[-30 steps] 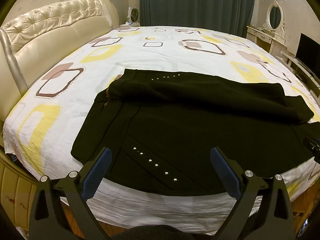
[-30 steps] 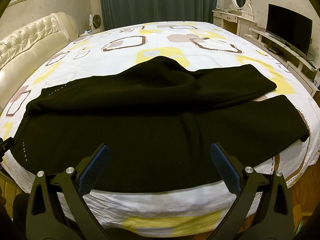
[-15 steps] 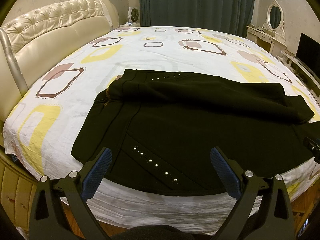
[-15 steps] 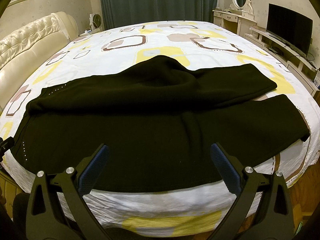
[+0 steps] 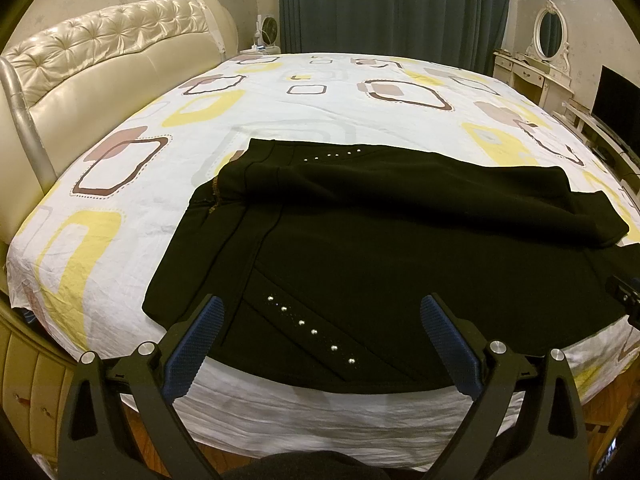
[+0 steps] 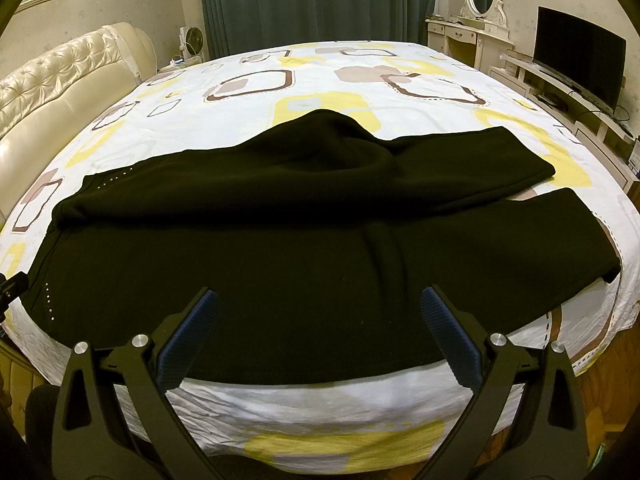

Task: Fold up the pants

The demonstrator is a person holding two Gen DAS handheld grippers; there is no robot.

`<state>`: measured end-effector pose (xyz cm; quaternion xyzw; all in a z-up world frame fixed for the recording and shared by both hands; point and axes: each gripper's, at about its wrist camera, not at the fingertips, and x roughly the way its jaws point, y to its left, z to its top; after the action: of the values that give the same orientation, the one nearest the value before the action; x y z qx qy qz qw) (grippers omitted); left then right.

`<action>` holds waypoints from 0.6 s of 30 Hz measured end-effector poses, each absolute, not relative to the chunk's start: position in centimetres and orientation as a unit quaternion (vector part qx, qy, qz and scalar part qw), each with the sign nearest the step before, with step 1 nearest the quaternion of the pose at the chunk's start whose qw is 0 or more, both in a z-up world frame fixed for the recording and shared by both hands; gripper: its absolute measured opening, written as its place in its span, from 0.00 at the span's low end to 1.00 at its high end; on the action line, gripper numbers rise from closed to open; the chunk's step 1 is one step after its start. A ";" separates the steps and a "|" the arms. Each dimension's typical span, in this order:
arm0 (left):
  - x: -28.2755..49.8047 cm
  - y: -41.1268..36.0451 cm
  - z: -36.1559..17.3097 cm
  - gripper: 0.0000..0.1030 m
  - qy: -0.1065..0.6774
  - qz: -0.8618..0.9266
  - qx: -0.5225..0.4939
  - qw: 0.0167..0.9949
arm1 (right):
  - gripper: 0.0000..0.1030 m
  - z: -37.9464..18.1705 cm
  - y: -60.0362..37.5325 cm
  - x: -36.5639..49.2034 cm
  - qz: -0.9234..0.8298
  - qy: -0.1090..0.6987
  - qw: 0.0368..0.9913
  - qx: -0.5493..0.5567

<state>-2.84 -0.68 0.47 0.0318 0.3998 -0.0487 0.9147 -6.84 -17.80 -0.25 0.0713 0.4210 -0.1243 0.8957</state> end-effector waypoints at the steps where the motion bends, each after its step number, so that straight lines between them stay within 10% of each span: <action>1: -2.8 -0.7 0.4 0.95 0.400 -0.049 0.032 0.915 | 0.98 -0.3 -17.7 -6.9 -0.124 0.421 0.896 0.071; 18: -2.6 -0.9 0.4 0.95 0.406 -0.055 0.031 0.912 | 0.98 -0.2 -18.7 -6.7 -0.111 0.426 0.892 0.099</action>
<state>-2.59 -0.89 0.37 0.0315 0.4057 -0.0549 0.9118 -6.70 -18.67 -0.20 0.0994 0.4262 -0.1109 0.8923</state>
